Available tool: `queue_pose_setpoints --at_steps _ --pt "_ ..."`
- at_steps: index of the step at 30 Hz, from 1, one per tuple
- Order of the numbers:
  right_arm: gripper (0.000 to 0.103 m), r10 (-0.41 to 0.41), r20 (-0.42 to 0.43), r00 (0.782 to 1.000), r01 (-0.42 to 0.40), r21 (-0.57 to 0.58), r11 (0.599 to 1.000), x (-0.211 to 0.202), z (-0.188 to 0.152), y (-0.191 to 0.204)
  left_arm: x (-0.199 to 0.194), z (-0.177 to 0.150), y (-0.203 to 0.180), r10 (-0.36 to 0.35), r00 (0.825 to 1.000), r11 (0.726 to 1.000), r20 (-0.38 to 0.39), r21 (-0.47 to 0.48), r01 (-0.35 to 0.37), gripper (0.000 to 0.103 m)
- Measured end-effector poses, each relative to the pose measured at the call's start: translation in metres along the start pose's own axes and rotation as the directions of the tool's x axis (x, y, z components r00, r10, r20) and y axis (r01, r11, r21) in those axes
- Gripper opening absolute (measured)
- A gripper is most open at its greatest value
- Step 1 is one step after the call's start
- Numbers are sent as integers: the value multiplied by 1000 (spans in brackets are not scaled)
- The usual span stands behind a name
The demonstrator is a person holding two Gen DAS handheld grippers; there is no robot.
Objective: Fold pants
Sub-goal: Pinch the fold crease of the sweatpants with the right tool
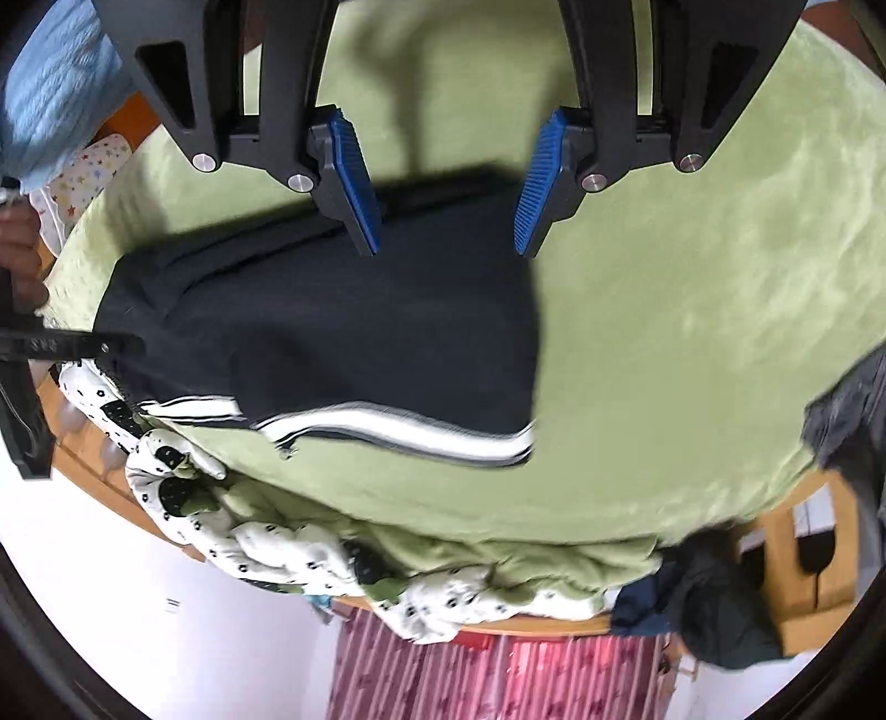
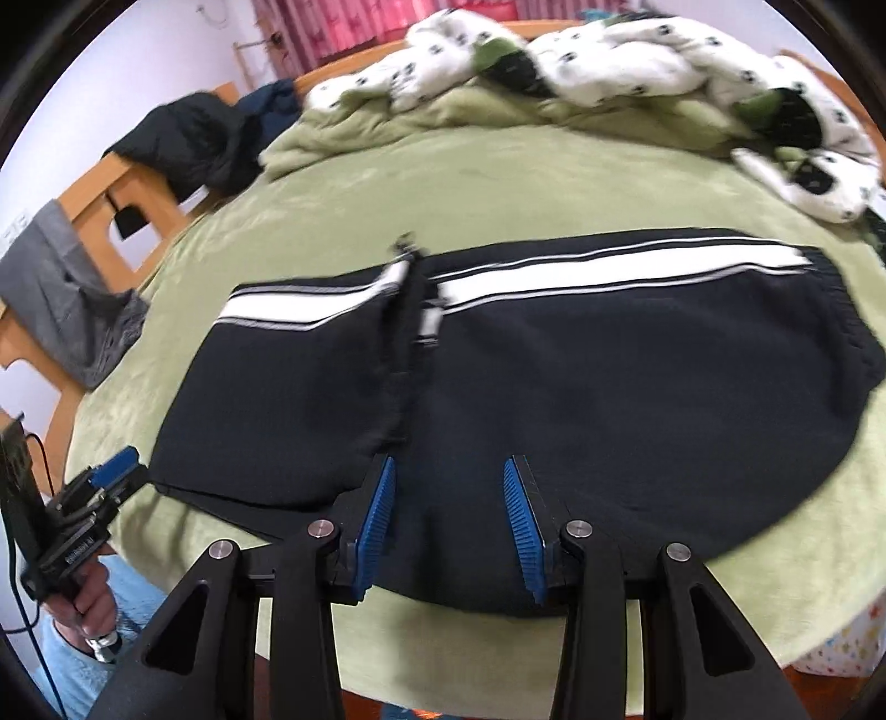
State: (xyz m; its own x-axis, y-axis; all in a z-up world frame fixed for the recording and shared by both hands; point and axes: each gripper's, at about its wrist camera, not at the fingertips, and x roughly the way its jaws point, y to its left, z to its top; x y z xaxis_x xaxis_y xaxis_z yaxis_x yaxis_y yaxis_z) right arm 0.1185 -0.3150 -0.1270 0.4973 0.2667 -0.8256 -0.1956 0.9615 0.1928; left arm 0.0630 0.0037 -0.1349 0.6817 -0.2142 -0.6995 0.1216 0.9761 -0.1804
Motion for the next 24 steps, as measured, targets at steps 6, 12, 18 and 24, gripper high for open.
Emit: queue_pose_setpoints --at_steps 6,12,18,24 --pt "41 4 -60 998 0 58 998 48 6 23 8 -18 11 -21 998 999 -54 25 22 48" --pt "44 7 -100 995 2 84 996 82 4 24 29 -19 9 39 999 999 -15 0 -39 48" --pt "19 -16 -7 1000 16 85 996 81 8 25 32 -19 17 -8 998 993 61 -120 15 48" --pt "14 35 111 993 -44 81 996 51 9 9 22 -25 19 -2 998 996 58 -87 7 48"
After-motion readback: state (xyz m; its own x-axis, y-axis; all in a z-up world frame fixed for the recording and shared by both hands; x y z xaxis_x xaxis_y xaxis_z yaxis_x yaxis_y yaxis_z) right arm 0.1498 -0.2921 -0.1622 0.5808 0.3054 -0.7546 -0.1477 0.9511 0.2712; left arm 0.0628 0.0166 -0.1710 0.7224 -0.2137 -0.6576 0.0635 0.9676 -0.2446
